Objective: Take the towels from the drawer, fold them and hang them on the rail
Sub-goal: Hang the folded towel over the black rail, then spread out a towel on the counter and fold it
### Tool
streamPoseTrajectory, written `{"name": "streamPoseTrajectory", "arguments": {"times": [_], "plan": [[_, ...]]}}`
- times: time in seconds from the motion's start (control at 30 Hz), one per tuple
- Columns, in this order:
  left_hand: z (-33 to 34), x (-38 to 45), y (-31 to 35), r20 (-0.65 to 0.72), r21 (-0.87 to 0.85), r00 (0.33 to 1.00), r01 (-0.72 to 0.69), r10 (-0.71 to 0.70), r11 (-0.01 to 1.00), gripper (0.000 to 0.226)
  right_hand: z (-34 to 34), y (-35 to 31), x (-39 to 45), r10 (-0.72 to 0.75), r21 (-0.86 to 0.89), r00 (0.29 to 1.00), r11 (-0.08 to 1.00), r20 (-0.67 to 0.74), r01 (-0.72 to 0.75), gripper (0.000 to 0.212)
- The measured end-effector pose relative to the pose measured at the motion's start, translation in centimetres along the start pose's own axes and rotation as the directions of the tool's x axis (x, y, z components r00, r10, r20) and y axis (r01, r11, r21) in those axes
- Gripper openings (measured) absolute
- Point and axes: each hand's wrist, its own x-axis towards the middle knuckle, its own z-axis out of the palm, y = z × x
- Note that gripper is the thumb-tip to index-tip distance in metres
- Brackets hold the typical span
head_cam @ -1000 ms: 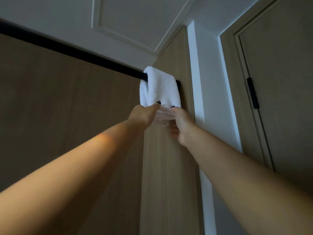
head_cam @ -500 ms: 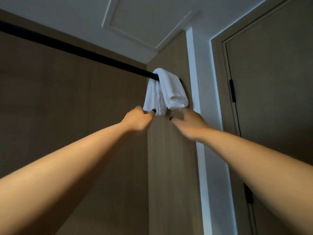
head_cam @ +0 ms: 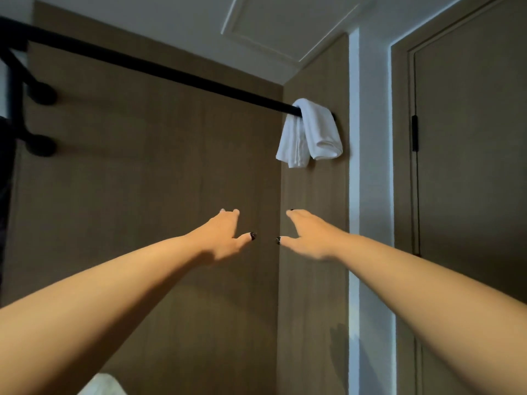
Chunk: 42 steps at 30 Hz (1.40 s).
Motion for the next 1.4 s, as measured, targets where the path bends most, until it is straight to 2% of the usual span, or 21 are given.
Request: {"name": "streamPoseTrajectory", "arguments": {"times": [0.13,0.3,0.5,0.73,1.07,1.4], "plan": [[0.3,-5.3,-1.4,0.055,0.027,0.995,0.086,-0.088,0.996,0.077,1.9,-2.1,-2.7,-0.033,-0.001,0.995,0.999,0.091,0.033,0.070],[1.0,-11.8,-4.0,0.107,0.051,0.981,0.159,-0.164,0.986,0.077,4.1,-6.3,-5.4,-0.101,0.016,0.986,0.995,0.129,0.100,0.060],[2.0,-17.9,-9.2,0.156,0.086,0.963,0.209,-0.221,0.974,0.078,8.5,-12.1,-7.2,-0.235,0.018,0.956,0.972,0.177,0.235,0.067],[1.9,-23.3,-16.6,0.205,0.126,0.948,0.220,-0.243,0.967,0.077,15.2,-18.5,-7.5,-0.302,0.109,0.934,0.952,0.190,0.285,0.074],[0.7,-30.2,-27.9,0.247,0.115,0.937,0.226,-0.248,0.967,0.075,25.2,-28.3,-6.6,-0.320,0.230,0.898,0.939,0.304,0.257,0.079],[5.3,-33.9,-38.0,0.321,0.018,0.911,0.268,-0.259,0.963,0.075,32.4,-35.4,-4.1,-0.350,0.242,0.838,0.932,0.419,0.268,0.078]]}}
